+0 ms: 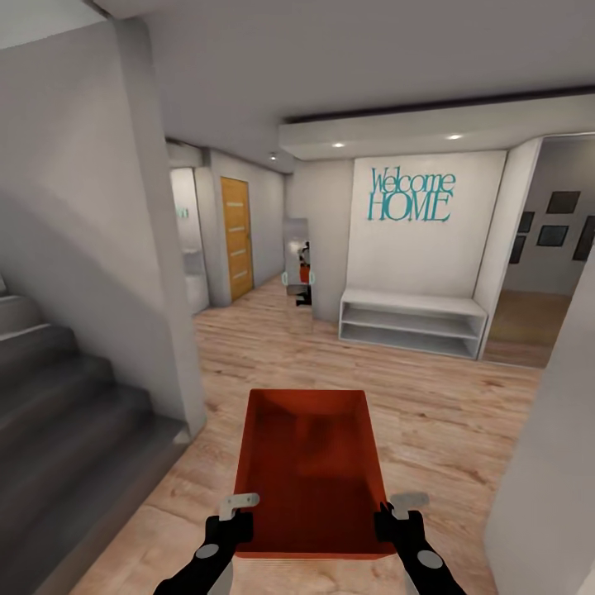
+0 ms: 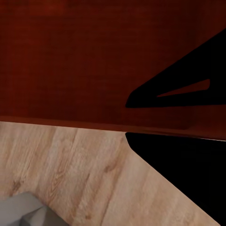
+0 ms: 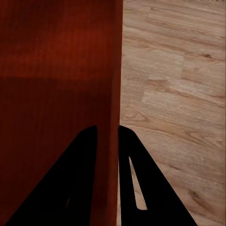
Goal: Move the two storage containers from the living room to the garage. In the garage, place one container on the floor and stack the other container on top of it (either order is fine).
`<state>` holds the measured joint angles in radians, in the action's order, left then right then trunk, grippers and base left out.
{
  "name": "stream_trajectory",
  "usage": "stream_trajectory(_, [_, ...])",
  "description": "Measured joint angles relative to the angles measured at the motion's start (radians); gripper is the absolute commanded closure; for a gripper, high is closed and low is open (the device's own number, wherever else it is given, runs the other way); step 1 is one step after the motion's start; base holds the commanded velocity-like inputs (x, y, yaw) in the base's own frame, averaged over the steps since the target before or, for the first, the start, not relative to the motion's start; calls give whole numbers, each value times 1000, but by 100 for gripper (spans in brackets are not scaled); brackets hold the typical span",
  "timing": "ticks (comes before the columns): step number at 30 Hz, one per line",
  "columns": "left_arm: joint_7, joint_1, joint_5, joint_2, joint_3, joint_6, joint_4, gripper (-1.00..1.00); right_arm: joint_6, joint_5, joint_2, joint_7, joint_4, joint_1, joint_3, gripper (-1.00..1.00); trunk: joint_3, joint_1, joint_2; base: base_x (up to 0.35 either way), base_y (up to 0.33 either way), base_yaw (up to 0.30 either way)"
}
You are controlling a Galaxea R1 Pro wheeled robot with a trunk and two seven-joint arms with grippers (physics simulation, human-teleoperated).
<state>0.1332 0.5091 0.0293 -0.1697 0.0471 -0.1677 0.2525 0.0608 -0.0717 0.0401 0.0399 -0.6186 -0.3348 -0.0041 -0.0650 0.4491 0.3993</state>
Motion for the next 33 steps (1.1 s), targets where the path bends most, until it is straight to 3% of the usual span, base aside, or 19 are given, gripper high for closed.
stream_trajectory(33, [0,0,0,1,0,0,0,100,0,1,0,0,0,0,0,100,0,0,0,326,-111,0])
